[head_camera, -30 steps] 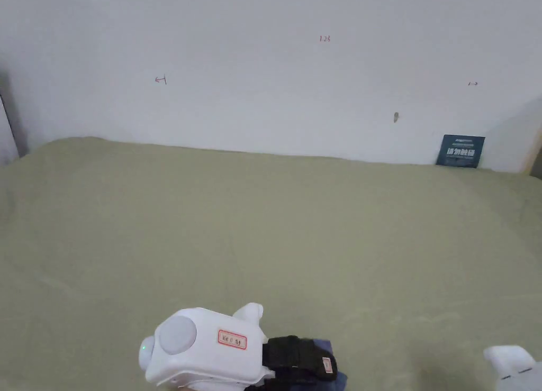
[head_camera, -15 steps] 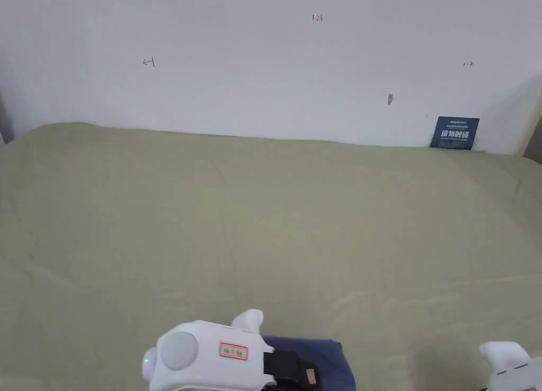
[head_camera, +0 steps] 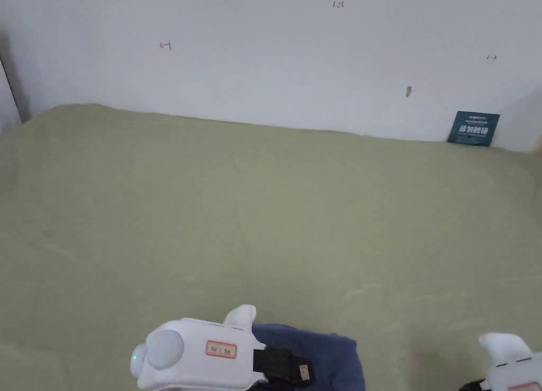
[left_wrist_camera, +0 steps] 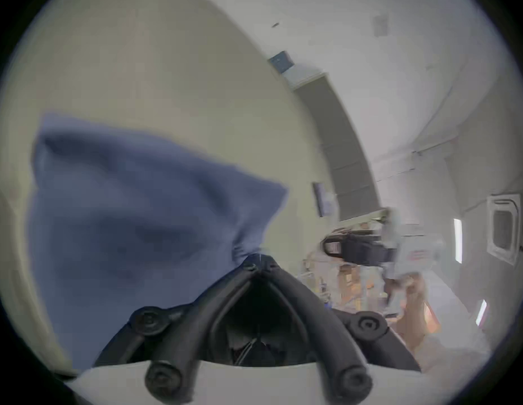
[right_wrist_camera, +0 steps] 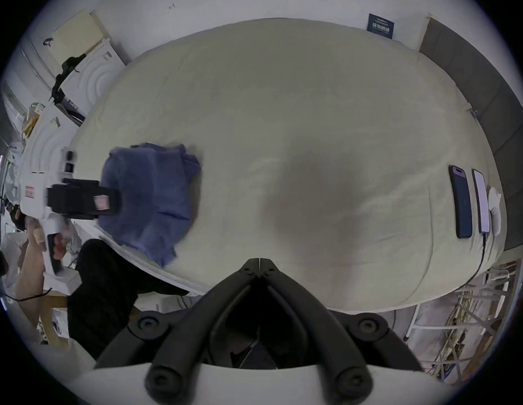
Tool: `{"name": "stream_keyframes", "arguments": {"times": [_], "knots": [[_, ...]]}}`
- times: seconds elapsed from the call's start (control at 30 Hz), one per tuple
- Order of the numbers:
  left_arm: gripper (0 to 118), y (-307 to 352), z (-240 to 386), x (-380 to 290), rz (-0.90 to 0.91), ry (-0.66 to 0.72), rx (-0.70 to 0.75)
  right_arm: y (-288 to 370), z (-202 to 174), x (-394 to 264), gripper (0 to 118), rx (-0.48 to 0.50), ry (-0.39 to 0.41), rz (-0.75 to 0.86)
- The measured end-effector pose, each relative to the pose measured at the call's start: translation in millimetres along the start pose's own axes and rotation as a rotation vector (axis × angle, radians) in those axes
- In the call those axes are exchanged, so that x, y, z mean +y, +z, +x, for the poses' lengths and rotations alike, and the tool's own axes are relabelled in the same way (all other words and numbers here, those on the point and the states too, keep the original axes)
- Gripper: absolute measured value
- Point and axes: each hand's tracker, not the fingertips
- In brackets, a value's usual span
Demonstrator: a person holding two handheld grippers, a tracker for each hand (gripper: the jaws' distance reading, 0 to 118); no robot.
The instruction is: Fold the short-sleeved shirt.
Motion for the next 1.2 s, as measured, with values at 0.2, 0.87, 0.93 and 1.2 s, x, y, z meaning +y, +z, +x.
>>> {"name": "stream_keyframes", "arguments": {"times": [0.2, 0.87, 0.93, 1.2], "knots": [[0, 85, -26, 17, 0.145, 0.034, 0.157, -4, -49, 24, 0, 0.119, 0.054, 0.035], [0, 103, -67, -4, 0.159, 0.121, 0.207, -108, -118, 51, 0, 0.218, -0.002, -0.109], [0, 103, -69, -4, 0.157, 0.119, 0.187, -138, -112, 33, 0, 0.138, -0.049, -0.166], [118, 59, -102, 17, 0.009, 0.128, 0.096, -128, -106, 25, 0, 0.214, -0.010, -0.060]]}}
